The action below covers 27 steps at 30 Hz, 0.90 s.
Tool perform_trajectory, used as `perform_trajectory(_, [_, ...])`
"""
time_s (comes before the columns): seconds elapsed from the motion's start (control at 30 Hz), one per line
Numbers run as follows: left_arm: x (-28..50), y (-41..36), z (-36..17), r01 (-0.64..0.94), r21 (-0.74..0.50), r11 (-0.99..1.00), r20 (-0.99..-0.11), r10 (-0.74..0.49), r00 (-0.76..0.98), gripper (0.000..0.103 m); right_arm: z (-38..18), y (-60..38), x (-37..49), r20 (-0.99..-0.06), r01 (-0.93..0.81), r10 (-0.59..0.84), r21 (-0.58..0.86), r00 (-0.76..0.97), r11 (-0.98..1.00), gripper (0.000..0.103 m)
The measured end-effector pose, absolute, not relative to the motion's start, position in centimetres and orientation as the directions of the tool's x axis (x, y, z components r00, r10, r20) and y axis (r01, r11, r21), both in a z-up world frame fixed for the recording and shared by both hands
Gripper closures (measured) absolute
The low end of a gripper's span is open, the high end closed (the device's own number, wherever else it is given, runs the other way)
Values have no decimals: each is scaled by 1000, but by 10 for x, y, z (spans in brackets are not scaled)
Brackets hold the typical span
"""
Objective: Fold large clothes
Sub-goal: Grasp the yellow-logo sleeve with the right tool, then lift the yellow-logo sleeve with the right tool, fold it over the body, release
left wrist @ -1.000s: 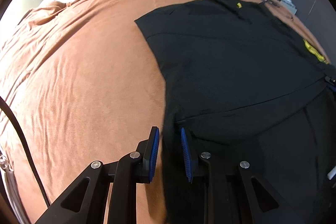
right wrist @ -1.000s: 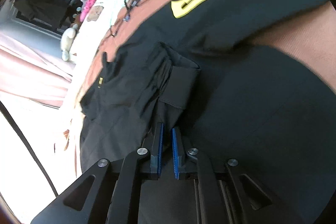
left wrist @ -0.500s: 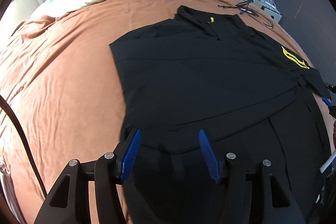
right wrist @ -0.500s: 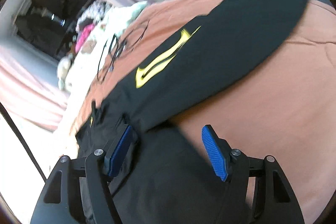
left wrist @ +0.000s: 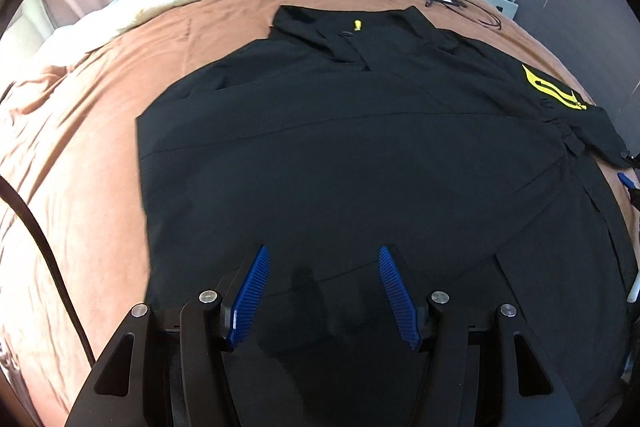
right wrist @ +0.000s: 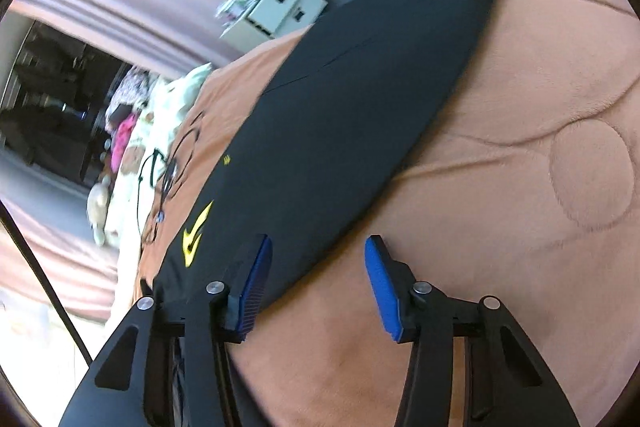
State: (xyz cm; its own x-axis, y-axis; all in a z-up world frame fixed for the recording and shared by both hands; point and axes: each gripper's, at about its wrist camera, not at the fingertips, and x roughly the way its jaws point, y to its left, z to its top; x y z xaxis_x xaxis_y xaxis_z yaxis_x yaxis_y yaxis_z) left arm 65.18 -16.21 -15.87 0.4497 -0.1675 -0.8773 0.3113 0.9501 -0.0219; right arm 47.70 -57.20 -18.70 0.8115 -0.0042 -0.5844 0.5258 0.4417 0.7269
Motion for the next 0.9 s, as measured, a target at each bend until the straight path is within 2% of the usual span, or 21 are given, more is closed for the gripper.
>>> perform_trajectory(0.07, [656, -167, -162, 315, -25, 949, -878, -171, 447, 43, -187, -573, 477, -576, 524, -15, 731, 817, 437, 67])
perform_trajectory(0.13, [659, -170, -165, 317, -26, 948, -879, -173, 445, 43, -187, -571, 479, -579, 533, -39, 719, 814, 445, 76])
perform_trajectory(0.2, [661, -171, -168, 319, -26, 948, -880, -172, 442, 43, -187, -567, 478, -581, 541, -57, 712, 812, 448, 95])
perform_trajectory(0.27, [661, -169, -169, 318, -24, 948, -881, -171, 441, 43, -187, -567, 469, -555, 520, -62, 728, 829, 447, 100])
perform_trajectory(0.47, [657, -153, -163, 298, -35, 954, -876, -172, 450, 43, -142, -530, 456, -481, 455, -109, 698, 870, 553, 102])
perform_trajectory(0.9, [632, -106, -129, 270, -68, 961, -851, -197, 486, 43, -50, -381, 474, -393, 223, 56, 626, 918, 747, 103])
